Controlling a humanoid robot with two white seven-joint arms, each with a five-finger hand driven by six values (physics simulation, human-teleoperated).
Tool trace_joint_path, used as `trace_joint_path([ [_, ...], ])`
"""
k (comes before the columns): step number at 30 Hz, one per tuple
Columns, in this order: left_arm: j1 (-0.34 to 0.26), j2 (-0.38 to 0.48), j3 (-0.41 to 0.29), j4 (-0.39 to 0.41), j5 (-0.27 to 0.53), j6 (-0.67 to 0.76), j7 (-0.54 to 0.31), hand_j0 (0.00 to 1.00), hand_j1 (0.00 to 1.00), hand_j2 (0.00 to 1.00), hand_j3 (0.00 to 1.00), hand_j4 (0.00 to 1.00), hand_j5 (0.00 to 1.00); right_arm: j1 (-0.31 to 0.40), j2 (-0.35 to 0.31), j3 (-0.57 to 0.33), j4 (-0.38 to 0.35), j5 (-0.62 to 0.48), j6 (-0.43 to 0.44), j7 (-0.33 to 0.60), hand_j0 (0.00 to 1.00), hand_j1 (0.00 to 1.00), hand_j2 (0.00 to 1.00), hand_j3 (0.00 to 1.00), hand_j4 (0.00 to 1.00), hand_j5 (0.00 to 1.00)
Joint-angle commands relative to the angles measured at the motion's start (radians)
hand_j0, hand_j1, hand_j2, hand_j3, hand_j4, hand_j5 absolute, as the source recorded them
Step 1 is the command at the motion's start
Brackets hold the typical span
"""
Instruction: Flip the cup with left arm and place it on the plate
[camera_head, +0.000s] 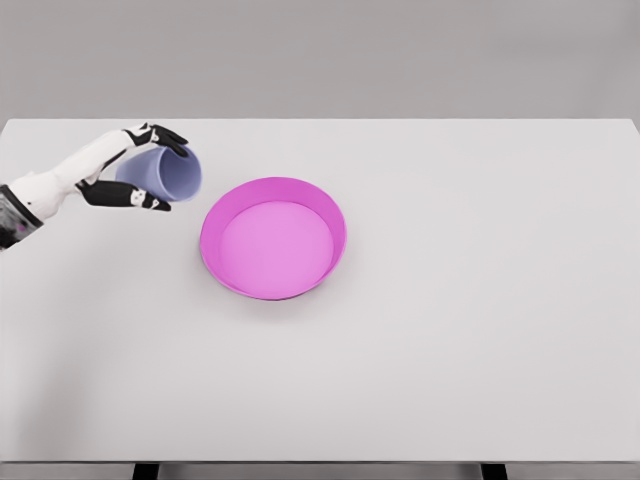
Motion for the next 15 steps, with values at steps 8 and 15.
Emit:
trace_joint_path([
  [8,0.005,-0.062,-0.037,-0.066,0.056,0.002,-0.001,0.60,0.60,0.60,0.60,0.60,0.60,0.000,0.000,0.000,0.000,0.000,0.000,0.000,1.00,1.00,1.00,1.00,1.00,1.00],
  [15,0.009,-0.097,-0.065,-0.100,0.058,0.002,-0.001,0.58,0.58,0.58,0.58,0.58,0.58,0.000,0.000,0.000,0.000,0.000,0.000,0.000,1.00,1.00,1.00,1.00,1.00,1.00],
])
